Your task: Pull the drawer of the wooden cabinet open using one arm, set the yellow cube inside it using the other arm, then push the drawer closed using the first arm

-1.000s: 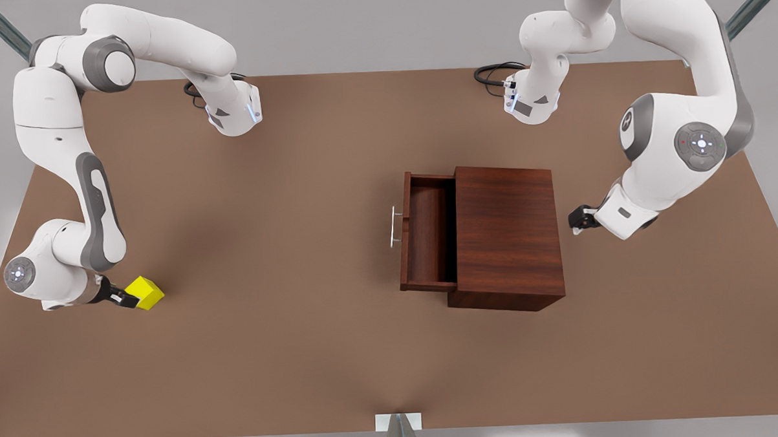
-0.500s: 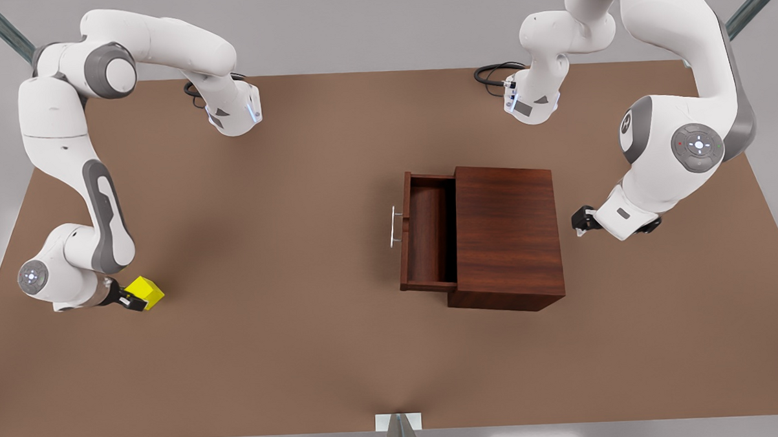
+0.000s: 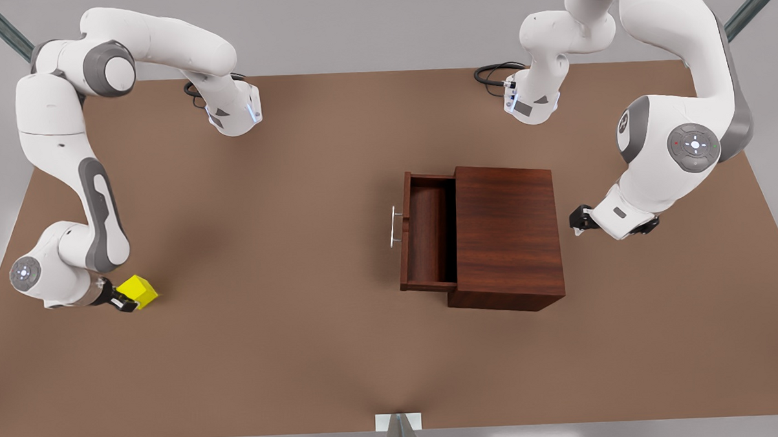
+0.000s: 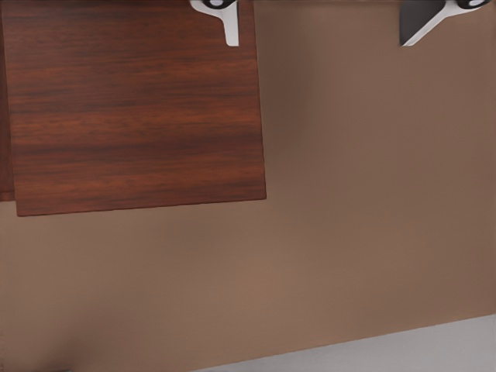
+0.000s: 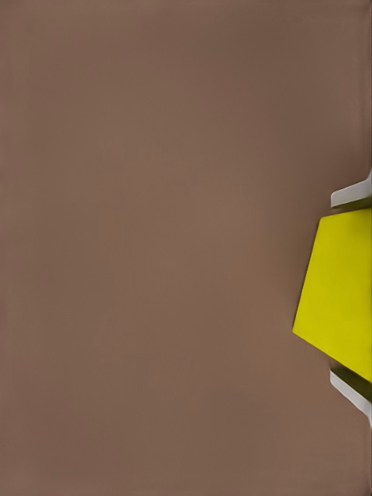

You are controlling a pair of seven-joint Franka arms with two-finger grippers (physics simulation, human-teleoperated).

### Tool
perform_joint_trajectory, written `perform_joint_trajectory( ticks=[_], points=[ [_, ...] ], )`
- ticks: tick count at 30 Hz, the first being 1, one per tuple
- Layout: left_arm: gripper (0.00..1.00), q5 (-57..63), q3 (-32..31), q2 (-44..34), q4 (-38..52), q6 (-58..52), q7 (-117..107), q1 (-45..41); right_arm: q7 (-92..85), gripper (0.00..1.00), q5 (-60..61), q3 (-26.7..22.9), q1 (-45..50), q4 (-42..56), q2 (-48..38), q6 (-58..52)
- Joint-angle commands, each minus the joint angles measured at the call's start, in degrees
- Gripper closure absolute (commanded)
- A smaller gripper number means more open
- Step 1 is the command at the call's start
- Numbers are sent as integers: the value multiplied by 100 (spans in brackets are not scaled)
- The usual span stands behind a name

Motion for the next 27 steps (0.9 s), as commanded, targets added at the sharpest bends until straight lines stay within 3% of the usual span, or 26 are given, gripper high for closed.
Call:
perform_joint_trajectory(
  ticks=[1,27],
  points=[
    [0,11,-1,-6,5,-2,67,0,547,35,-12,11,1,3,-139,-198],
    [0,11,-1,-6,-4,-2,84,0,2366,35,1034,55,1143,143,-1211,-2097]
  ],
)
